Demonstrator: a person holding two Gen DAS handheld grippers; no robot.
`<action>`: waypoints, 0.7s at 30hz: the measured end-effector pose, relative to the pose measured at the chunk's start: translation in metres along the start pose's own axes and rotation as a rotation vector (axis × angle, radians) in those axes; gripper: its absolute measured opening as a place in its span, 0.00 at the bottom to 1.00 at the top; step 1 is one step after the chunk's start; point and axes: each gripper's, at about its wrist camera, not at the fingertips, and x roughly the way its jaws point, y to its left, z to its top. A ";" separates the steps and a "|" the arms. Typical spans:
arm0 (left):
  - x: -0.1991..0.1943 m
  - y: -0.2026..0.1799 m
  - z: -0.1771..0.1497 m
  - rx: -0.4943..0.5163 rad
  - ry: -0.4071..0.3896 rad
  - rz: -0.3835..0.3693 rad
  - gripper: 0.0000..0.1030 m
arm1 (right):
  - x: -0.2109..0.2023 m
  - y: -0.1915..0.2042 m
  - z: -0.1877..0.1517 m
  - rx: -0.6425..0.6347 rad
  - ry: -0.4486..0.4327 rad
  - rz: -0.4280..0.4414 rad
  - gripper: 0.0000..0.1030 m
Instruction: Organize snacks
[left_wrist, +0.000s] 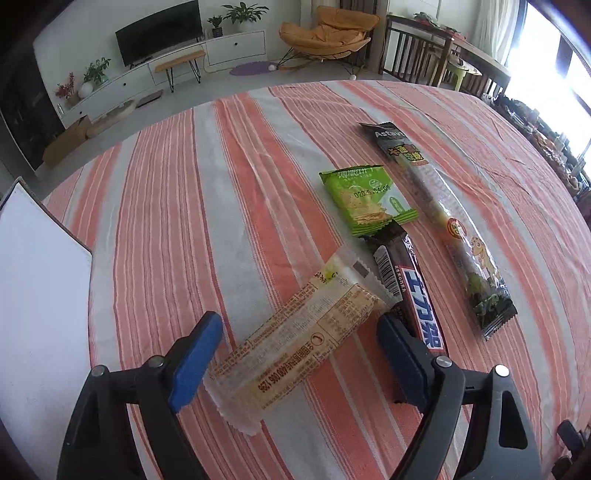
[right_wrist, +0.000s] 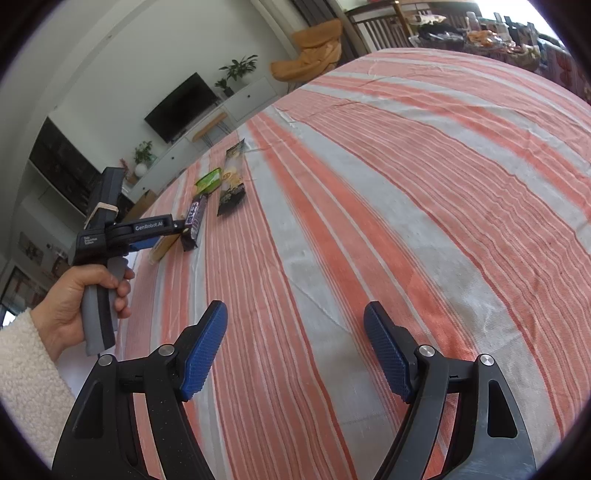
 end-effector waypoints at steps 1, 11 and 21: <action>0.001 -0.001 -0.002 -0.005 0.013 0.000 0.94 | 0.000 0.000 0.000 0.000 0.000 0.000 0.78; -0.018 -0.008 -0.007 -0.025 -0.013 -0.003 0.28 | 0.003 0.003 0.001 -0.024 -0.001 -0.021 0.78; -0.062 -0.019 -0.091 -0.186 -0.036 0.023 0.27 | 0.004 0.008 0.000 -0.061 0.004 -0.054 0.77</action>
